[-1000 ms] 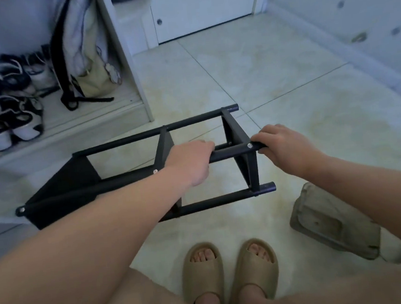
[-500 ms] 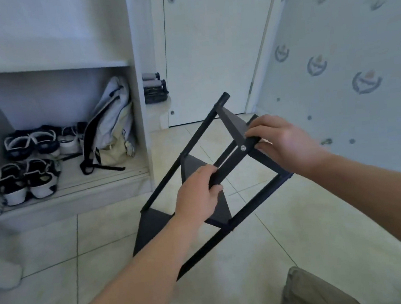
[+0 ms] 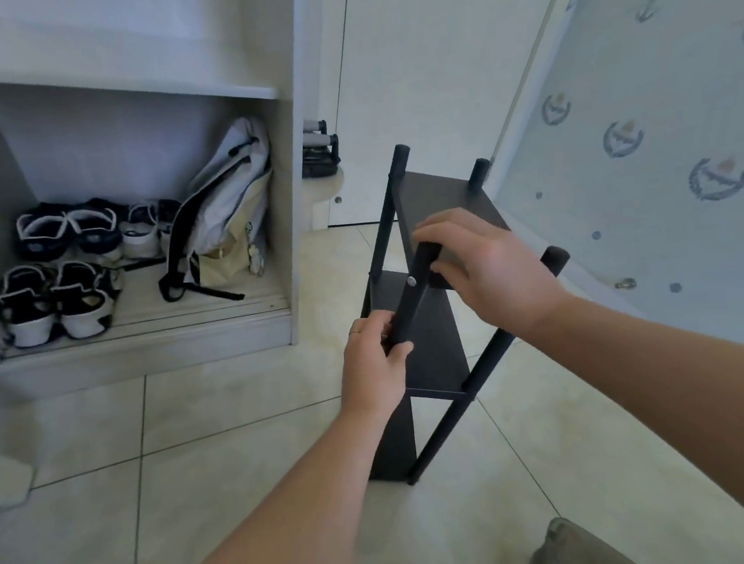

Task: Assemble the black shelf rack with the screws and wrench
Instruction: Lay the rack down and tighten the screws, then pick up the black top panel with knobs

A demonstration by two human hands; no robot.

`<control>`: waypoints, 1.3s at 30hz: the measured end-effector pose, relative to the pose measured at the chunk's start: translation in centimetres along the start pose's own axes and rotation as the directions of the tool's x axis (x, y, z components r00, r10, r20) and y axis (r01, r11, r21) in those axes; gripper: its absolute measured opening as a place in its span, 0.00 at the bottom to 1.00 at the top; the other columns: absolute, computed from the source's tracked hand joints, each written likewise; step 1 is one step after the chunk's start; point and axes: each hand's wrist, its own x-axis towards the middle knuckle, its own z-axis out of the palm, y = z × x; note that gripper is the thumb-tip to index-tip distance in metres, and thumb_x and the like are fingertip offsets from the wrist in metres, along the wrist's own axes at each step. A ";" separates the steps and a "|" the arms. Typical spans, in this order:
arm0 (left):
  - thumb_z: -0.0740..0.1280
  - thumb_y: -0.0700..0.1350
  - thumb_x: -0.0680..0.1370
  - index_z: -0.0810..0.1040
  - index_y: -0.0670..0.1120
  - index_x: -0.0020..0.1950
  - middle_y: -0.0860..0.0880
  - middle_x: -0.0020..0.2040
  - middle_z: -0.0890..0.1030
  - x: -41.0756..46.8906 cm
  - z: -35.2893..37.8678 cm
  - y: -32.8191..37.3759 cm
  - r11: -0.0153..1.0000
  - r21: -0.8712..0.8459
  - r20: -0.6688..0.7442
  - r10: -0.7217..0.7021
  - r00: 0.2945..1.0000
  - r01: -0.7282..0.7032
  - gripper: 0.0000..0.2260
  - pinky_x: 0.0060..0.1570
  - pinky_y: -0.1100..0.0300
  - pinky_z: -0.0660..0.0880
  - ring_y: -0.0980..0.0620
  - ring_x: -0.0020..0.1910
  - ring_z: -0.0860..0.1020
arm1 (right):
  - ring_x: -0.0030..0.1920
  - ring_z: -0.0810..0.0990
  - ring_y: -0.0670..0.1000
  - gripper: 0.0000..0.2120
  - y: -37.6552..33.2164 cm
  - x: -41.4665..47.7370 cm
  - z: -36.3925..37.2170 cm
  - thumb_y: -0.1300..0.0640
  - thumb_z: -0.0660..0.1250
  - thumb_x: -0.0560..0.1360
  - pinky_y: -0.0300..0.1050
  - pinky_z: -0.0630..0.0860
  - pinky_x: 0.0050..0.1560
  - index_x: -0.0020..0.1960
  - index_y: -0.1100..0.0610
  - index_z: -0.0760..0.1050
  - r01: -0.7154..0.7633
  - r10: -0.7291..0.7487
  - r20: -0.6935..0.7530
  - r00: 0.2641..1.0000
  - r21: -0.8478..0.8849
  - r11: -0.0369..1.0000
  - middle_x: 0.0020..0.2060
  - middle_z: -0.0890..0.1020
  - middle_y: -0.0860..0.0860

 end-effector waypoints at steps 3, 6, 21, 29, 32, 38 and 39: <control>0.71 0.37 0.77 0.78 0.48 0.58 0.50 0.52 0.76 0.5 -0.9 -0.4 0.999 -0.015 -0.054 -0.043 0.998 0.042 0.12 0.55 0.60 0.77 0.50 0.49 0.79 | 0.61 0.80 0.59 0.17 -1.1 0.9 1.6 0.72 0.66 0.78 0.58 0.79 0.58 0.66 0.65 0.78 -0.039 0.041 -0.041 0.998 0.054 0.998 0.65 0.78 0.56; 0.71 0.38 0.78 0.78 0.46 0.62 0.49 0.54 0.77 1.0 -1.9 -1.0 0.998 -0.008 -0.082 -0.055 0.995 0.055 0.13 0.57 0.60 0.76 0.52 0.52 0.78 | 0.69 0.76 0.55 0.22 -1.9 1.3 2.9 0.69 0.66 0.79 0.45 0.73 0.67 0.72 0.62 0.73 -0.069 0.071 -0.020 0.997 0.069 0.995 0.72 0.74 0.54; 0.63 0.57 0.81 0.64 0.55 0.76 0.53 0.74 0.70 -3.9 -5.4 -1.8 0.942 0.299 0.098 -0.188 0.977 0.151 0.24 0.64 0.53 0.71 0.49 0.72 0.68 | 0.82 0.38 0.50 0.38 -4.2 -5.2 2.0 0.45 0.61 0.83 0.57 0.41 0.80 0.83 0.46 0.41 -0.216 0.251 0.253 0.934 -0.159 0.963 0.82 0.41 0.42; 0.56 0.64 0.81 0.54 0.59 0.80 0.52 0.82 0.54 -10.5 -9.8 3.5 0.815 0.579 0.190 -0.121 0.974 -0.012 0.29 0.75 0.44 0.58 0.46 0.80 0.48 | 0.81 0.33 0.52 0.35 -8.5 -12.5 -0.9 0.35 0.52 0.82 0.69 0.37 0.76 0.82 0.40 0.37 -0.389 0.425 0.299 0.854 -0.176 0.904 0.81 0.38 0.42; 0.55 0.65 0.81 0.52 0.60 0.80 0.53 0.82 0.50 -13.0 -10.7 5.7 0.792 0.607 0.205 -0.066 0.976 -0.074 0.30 0.76 0.43 0.54 0.45 0.80 0.46 | 0.81 0.33 0.53 0.35 -10.3 -15.2 -1.8 0.34 0.51 0.82 0.70 0.38 0.76 0.82 0.41 0.36 -0.417 0.449 0.315 0.836 -0.167 0.893 0.81 0.37 0.43; 0.52 0.66 0.81 0.48 0.61 0.80 0.51 0.83 0.46 -17.1 -12.1 4.3 0.677 0.734 0.219 -0.167 0.962 -0.050 0.30 0.76 0.41 0.48 0.42 0.81 0.44 | 0.80 0.32 0.56 0.37 -11.8 -18.5 -0.6 0.34 0.51 0.82 0.71 0.38 0.76 0.82 0.42 0.35 -0.465 0.487 0.377 0.788 -0.154 0.872 0.81 0.36 0.43; 0.52 0.66 0.81 0.46 0.60 0.81 0.51 0.83 0.45 -17.4 -12.3 3.5 0.653 0.757 0.213 -0.217 0.953 -0.021 0.31 0.76 0.40 0.47 0.42 0.81 0.43 | 0.80 0.32 0.56 0.37 -11.8 -18.8 0.1 0.34 0.51 0.82 0.72 0.39 0.76 0.81 0.42 0.34 -0.464 0.488 0.392 0.780 -0.161 0.871 0.81 0.35 0.44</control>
